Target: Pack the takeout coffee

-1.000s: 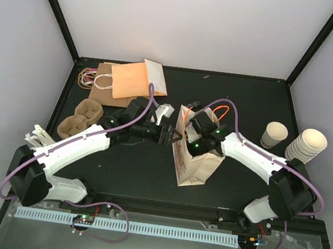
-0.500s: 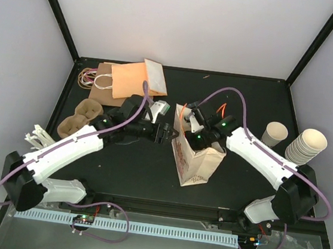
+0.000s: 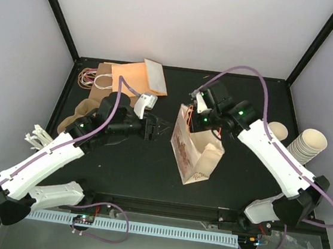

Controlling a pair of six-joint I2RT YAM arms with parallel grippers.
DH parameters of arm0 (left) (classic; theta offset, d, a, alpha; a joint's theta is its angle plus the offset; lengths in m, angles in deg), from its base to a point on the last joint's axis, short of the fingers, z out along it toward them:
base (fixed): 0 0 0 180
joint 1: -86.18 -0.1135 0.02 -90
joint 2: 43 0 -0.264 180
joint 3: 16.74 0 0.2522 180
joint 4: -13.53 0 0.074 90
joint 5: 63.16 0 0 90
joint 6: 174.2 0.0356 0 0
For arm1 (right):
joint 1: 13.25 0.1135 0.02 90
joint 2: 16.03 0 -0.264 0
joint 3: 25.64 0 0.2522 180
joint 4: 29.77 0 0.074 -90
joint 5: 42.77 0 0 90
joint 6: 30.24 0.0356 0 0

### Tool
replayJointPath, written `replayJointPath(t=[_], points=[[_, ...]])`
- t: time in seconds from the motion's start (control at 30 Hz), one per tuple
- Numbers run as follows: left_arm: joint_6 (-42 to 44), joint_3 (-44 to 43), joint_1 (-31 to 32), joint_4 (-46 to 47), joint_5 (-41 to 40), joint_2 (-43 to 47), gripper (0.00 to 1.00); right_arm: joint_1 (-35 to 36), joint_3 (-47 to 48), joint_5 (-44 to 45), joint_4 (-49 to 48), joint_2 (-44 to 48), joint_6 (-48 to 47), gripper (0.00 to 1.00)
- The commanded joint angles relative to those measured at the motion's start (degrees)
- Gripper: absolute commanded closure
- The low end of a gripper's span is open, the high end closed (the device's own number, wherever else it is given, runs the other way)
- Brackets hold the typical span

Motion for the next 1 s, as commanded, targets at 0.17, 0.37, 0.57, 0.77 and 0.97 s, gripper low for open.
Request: replayJointPath(t=[0.17,0.37,0.57,0.77,0.97], points=[[-5.5,-5.1,4.5,0.8,0.8,-1.7,0.27,-0.1,13.4,4.4,8.5,4.0,-5.3,0.88],[-6.4,-8.1,6.5,0.2,-2.1,-3.4,0.27,-0.2,17.4,7.6,11.1,5.2,-7.2,0.75],[-6.5,-8.3,6.5,0.2,-4.5,-2.4,0.27,-0.2,15.5,7.1,11.6,2.5,-7.1,0.79],[-6.1,-7.5,6.5,-1.7,-7.2,-0.8,0.26,-0.1,12.8,6.5,8.7,1.2,-6.4,0.79],[-5.3,-4.7,6.3,-3.1,-12.4,3.3,0.17,-0.1,11.9,4.2,7.0,-1.6,-6.1,0.80]])
